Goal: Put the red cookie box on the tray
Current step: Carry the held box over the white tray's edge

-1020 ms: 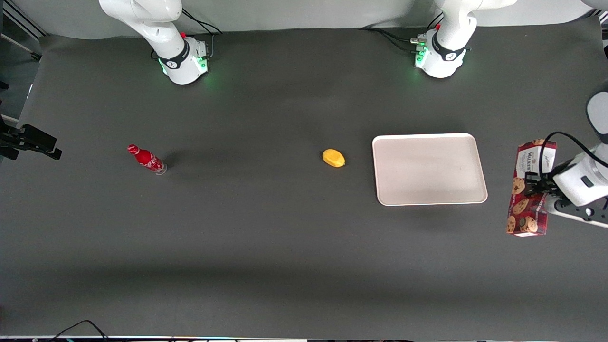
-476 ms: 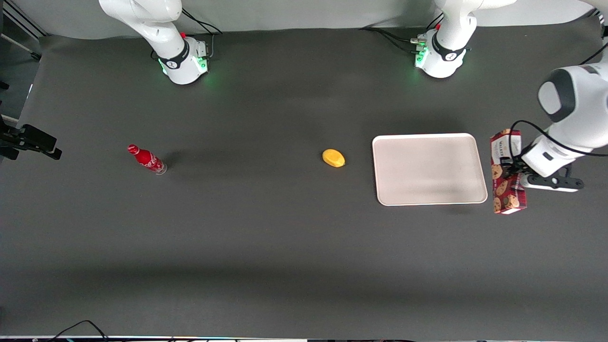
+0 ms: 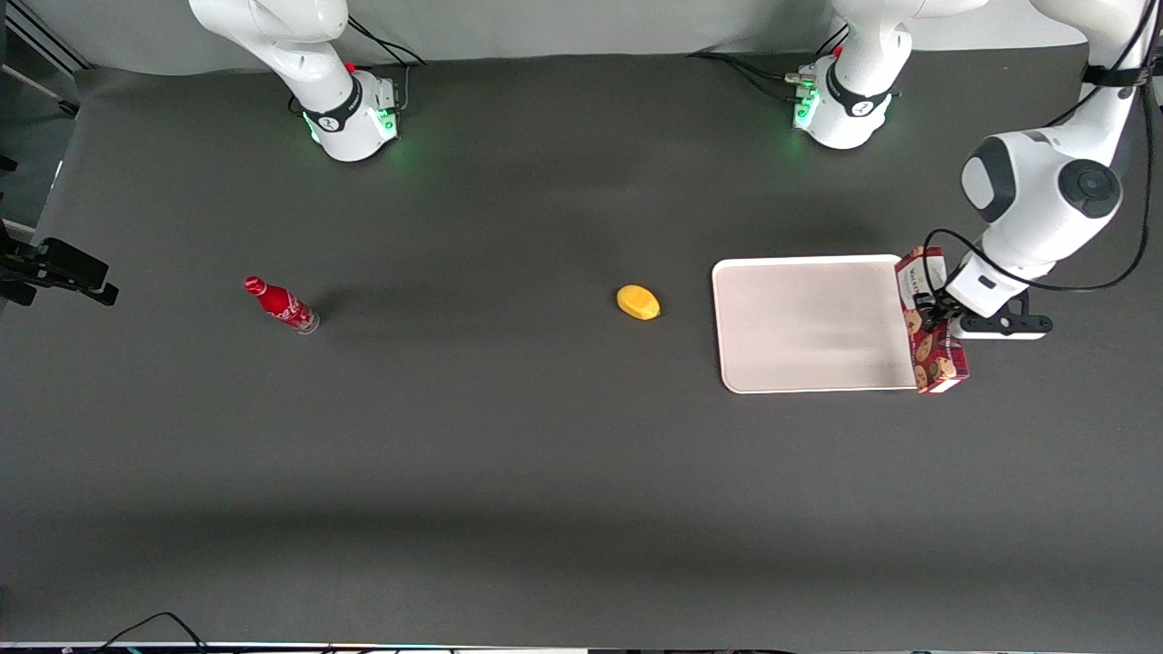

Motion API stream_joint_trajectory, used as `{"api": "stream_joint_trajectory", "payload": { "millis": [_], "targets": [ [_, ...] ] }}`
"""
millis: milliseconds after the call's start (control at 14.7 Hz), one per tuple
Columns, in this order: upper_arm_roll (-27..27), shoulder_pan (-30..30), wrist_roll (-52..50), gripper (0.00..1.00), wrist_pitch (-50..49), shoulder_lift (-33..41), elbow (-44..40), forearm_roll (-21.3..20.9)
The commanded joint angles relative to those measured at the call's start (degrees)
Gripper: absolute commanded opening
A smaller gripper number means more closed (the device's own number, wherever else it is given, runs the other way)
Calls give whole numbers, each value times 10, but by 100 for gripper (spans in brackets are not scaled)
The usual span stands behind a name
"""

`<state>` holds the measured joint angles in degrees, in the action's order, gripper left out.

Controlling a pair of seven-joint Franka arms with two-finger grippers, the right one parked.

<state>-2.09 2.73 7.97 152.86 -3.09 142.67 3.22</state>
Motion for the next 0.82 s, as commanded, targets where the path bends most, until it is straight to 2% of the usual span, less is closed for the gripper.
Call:
{"api": "stream_joint_trajectory", "payload": {
  "millis": [0, 748],
  "targets": [
    [0, -6, -15, 0, 84, -9, 48, 6],
    [0, -18, -54, 0, 117, -48, 55, 8]
  ]
}}
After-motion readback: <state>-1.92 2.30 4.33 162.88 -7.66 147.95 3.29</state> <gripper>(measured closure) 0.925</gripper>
